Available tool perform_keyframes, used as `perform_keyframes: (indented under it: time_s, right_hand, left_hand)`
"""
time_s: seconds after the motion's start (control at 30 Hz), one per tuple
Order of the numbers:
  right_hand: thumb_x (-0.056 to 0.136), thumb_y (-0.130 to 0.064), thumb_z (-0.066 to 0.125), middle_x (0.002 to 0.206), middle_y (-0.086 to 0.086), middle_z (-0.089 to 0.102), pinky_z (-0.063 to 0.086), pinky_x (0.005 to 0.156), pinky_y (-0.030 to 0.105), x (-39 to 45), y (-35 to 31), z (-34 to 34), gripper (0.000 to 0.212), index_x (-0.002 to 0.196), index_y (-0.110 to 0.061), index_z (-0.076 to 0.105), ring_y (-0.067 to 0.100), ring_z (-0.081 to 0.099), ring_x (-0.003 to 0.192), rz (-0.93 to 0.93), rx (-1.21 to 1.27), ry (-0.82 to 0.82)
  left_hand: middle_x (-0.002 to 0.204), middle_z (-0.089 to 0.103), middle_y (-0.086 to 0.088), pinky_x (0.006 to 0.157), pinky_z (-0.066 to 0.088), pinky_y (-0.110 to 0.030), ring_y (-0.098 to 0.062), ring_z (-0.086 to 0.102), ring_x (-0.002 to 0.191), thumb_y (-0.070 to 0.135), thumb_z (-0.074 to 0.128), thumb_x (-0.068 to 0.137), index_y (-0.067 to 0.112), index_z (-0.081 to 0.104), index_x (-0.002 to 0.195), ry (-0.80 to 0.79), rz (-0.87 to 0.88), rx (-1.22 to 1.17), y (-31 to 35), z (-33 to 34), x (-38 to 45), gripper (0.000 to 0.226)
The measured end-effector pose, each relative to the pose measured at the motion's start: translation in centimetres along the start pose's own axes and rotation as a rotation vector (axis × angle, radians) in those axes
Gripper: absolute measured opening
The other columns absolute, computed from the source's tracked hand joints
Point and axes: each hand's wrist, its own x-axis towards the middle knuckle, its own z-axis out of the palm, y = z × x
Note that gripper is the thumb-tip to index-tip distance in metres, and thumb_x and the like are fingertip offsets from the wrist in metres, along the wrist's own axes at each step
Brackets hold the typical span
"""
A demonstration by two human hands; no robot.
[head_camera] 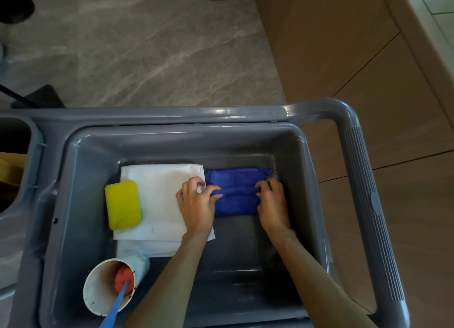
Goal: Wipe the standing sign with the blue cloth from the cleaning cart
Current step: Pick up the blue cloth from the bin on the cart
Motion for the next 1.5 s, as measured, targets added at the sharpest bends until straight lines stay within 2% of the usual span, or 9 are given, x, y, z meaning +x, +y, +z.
perform_keyframes:
  time_s: [0.13,0.23,0.33,0.5,0.67,0.83,1.13,1.33,1.5]
  right_hand:
    - [0.092,-0.032,0.047,0.096,-0.012,0.053,0.052,0.081,0.053,-0.3,0.0,-0.1,0.017,0.083,-0.031,0.062,0.028,0.061,0.090,-0.098,-0.140,0.033]
    - [0.091,-0.012,0.054,0.109,0.003,0.057,0.048,0.082,0.047,-0.9,-0.5,-1.1,0.017,0.090,-0.026,0.064,0.030,0.057,0.097,-0.142,-0.220,0.037]
    - [0.075,0.017,0.054,0.119,0.014,0.055,0.048,0.093,0.042,-1.1,-0.4,-1.7,0.042,0.109,-0.007,0.061,0.029,0.050,0.107,-0.229,-0.291,-0.010]
    - [0.065,0.020,0.053,0.117,0.016,0.058,0.050,0.093,0.046,-2.7,-2.2,-4.3,0.054,0.113,-0.004,0.058,0.034,0.053,0.108,-0.259,-0.303,-0.020]
    - [0.074,0.022,0.051,0.120,0.018,0.057,0.050,0.097,0.041,-4.4,-3.7,-7.0,0.050,0.119,0.002,0.059,0.032,0.054,0.111,-0.318,-0.223,-0.012]
    - [0.086,0.014,0.056,0.121,0.012,0.060,0.050,0.094,0.031,-5.8,-4.9,-9.7,0.042,0.124,-0.003,0.062,0.024,0.055,0.113,-0.404,-0.233,0.035]
    - [0.089,0.007,0.062,0.114,0.014,0.061,0.048,0.088,0.022,-6.9,-7.9,-14.8,0.034,0.121,-0.001,0.067,0.025,0.060,0.105,-0.479,-0.195,0.054]
    - [0.097,-0.007,0.057,0.111,0.008,0.058,0.054,0.078,0.045,-8.4,-10.7,-17.8,0.020,0.115,-0.010,0.065,0.028,0.061,0.097,-0.525,-0.216,0.148]
    - [0.102,-0.026,0.050,0.102,0.006,0.053,0.043,0.064,0.039,-9.1,-13.5,-20.4,0.018,0.120,-0.027,0.052,0.035,0.062,0.089,-0.484,-0.310,0.212]
  left_hand:
    - [0.108,0.062,-0.010,0.088,0.046,-0.045,-0.031,0.055,0.106,0.027,0.081,0.081,0.016,0.079,0.094,-0.042,-0.003,0.035,0.7,-0.4,0.2,0.017]
    - [0.114,0.061,-0.009,0.091,0.044,-0.043,-0.030,0.053,0.110,0.028,0.079,0.084,0.017,0.077,0.098,-0.067,-0.001,0.051,1.1,-1.0,0.1,0.018]
    - [0.119,0.061,-0.008,0.094,0.043,-0.042,-0.030,0.051,0.114,0.028,0.075,0.087,0.018,0.076,0.101,-0.075,-0.008,0.063,1.8,-2.0,-0.3,0.017]
    - [0.109,0.070,-0.001,0.086,0.040,-0.039,-0.026,0.054,0.108,0.025,0.074,0.087,0.025,0.075,0.099,-0.039,0.035,0.119,3.1,-4.3,-0.9,0.012]
    - [0.101,0.073,0.001,0.084,0.041,-0.039,-0.025,0.058,0.102,0.024,0.077,0.085,0.025,0.077,0.097,0.008,0.075,0.138,4.2,-6.7,-1.5,0.012]
    - [0.090,0.074,0.000,0.078,0.039,-0.034,-0.024,0.060,0.092,0.021,0.083,0.078,0.021,0.079,0.093,0.062,0.105,0.050,5.3,-9.3,-1.8,0.016]
    - [0.103,0.075,-0.004,0.082,0.033,-0.023,-0.021,0.055,0.102,0.025,0.072,0.090,0.014,0.078,0.109,0.042,0.163,-0.001,7.4,-14.1,-0.8,0.023]
    - [0.097,0.068,-0.004,0.078,0.046,-0.035,-0.025,0.060,0.091,0.026,0.073,0.088,0.016,0.076,0.099,0.134,0.187,-0.037,9.4,-18.2,-0.8,0.015]
    - [0.091,0.070,-0.005,0.074,0.046,-0.038,-0.030,0.066,0.083,0.039,0.068,0.091,0.020,0.072,0.097,0.271,0.256,0.017,11.5,-22.5,-0.6,0.021]
